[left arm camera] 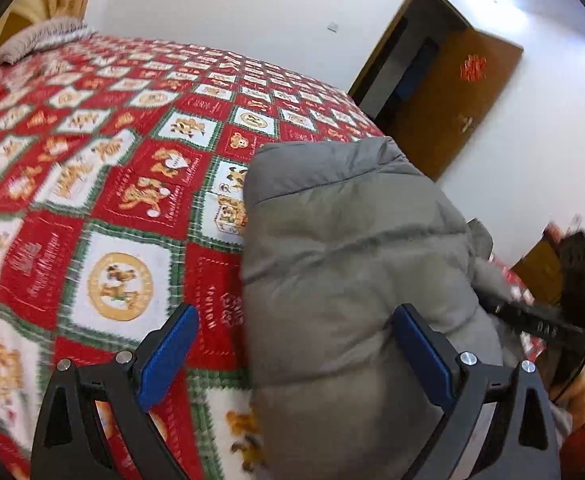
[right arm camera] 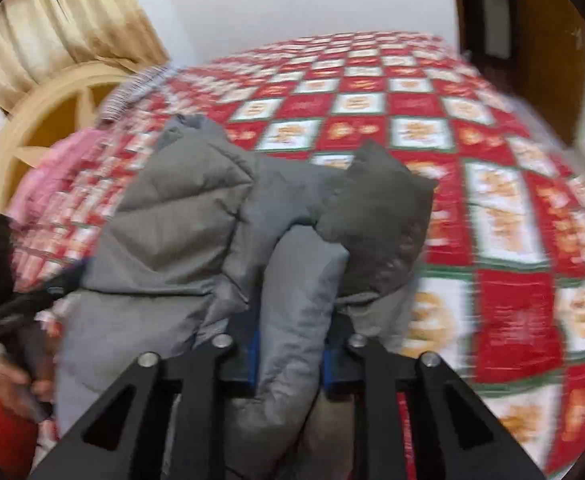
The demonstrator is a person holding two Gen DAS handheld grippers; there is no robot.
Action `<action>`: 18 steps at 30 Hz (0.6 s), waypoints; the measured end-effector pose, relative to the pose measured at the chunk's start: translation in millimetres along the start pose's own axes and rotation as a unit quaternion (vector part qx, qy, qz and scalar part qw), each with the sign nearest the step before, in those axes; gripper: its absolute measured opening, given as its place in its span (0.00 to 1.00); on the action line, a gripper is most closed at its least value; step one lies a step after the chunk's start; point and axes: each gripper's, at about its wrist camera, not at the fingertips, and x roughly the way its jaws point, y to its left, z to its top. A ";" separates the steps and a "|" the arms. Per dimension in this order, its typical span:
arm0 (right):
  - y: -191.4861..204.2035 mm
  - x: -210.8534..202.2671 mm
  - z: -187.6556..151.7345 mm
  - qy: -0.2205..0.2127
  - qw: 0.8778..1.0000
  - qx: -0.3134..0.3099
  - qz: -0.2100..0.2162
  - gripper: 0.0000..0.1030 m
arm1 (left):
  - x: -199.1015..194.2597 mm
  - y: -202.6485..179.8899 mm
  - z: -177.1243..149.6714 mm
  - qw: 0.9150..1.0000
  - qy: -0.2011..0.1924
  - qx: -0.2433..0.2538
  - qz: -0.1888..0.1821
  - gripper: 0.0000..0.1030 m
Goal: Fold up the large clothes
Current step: 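Grasp the folded jacket bundle with both tools and lift it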
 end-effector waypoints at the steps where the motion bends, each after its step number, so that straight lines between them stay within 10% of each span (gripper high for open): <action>1: -15.8 7.1 -2.4 -0.005 0.997 0.052 0.061 0.22 | 3.8 0.1 1.5 1.000 -0.004 -0.012 -0.017 0.95; 4: -71.1 40.0 -25.8 -0.011 0.963 0.202 0.177 0.12 | 12.0 -8.9 5.4 0.999 -0.001 -0.020 -0.038 0.95; 8: -102.7 54.3 -52.4 -0.041 0.937 0.252 0.237 0.06 | 23.7 -24.6 1.2 1.000 0.009 -0.010 -0.019 0.95; 15: -83.5 24.0 -36.5 -0.032 0.974 0.164 0.156 0.17 | 31.1 -17.7 -1.9 0.999 0.037 0.019 -0.026 0.95; 18: -71.5 -3.6 -31.4 -0.036 0.986 0.124 0.106 0.48 | 20.3 -0.7 -3.5 0.998 0.040 -0.010 -0.054 0.95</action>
